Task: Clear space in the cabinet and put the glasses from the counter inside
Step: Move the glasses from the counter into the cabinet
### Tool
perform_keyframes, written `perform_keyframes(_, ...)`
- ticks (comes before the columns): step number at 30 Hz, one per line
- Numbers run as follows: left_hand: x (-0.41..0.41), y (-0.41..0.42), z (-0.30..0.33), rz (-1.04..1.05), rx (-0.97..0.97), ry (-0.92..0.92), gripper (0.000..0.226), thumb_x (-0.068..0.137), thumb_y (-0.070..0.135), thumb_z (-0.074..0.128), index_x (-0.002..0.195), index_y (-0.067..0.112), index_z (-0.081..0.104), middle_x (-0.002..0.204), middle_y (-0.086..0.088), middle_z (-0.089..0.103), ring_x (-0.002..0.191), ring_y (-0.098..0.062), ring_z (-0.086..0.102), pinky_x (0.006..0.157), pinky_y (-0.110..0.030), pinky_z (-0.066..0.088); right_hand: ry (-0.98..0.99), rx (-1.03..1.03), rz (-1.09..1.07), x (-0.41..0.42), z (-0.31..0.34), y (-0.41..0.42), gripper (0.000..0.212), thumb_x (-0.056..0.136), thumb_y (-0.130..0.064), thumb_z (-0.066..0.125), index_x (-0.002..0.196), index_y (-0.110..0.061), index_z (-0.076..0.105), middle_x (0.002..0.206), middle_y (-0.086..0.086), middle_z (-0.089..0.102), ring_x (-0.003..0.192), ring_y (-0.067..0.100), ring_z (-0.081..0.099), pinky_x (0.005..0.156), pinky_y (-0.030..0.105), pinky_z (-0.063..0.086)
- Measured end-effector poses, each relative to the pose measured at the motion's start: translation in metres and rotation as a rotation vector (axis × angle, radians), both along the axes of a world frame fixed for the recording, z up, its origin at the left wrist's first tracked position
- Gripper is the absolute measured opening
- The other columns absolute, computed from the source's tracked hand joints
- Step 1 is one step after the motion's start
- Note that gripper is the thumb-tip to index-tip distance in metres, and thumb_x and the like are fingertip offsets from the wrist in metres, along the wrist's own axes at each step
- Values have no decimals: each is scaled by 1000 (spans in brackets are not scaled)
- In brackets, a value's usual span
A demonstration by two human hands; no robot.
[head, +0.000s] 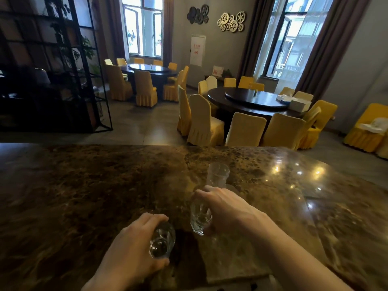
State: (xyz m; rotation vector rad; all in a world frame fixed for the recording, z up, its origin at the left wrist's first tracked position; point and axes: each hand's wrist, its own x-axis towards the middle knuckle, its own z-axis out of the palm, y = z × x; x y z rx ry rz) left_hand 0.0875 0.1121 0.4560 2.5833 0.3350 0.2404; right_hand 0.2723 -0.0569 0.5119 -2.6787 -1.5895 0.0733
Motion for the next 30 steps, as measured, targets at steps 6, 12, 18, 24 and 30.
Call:
perform_keyframes(6,-29,-63,-4,74,25,-3,90,58,59,85,136,48,41,129,32,44,114,0,52,97,-23,47,59,-8,4,-44,-12,-83,90,64,-41,90,141,-35,43,119,-5,55,103,21,60,81,37,57)
perform_keyframes(12,-63,-114,-16,102,43,42,90,56,61,85,135,45,44,119,33,47,103,1,55,91,-23,51,81,-20,6,-84,-34,-144,87,62,-47,88,136,-35,45,117,-5,53,102,22,59,79,35,51)
perform_keyframes(18,-93,-137,-28,93,50,117,91,56,62,84,135,48,41,125,30,44,113,-3,52,93,-29,52,99,-68,-32,-120,-57,-173,89,67,-40,88,141,-31,41,120,-2,52,106,24,56,82,36,48)
perform_keyframes(24,-110,-136,-44,45,59,127,92,58,58,86,136,47,39,132,27,46,116,-4,51,97,-30,50,130,-67,-121,-147,-74,-175,92,65,-42,90,142,-32,40,127,-4,51,114,22,53,88,33,47)
perform_keyframes(30,-132,-114,-60,13,62,83,91,58,59,84,136,47,38,134,27,44,117,-1,50,97,-24,46,149,-66,-166,-170,-90,-152,89,68,-39,87,142,-33,39,130,-4,50,115,22,53,91,36,51)
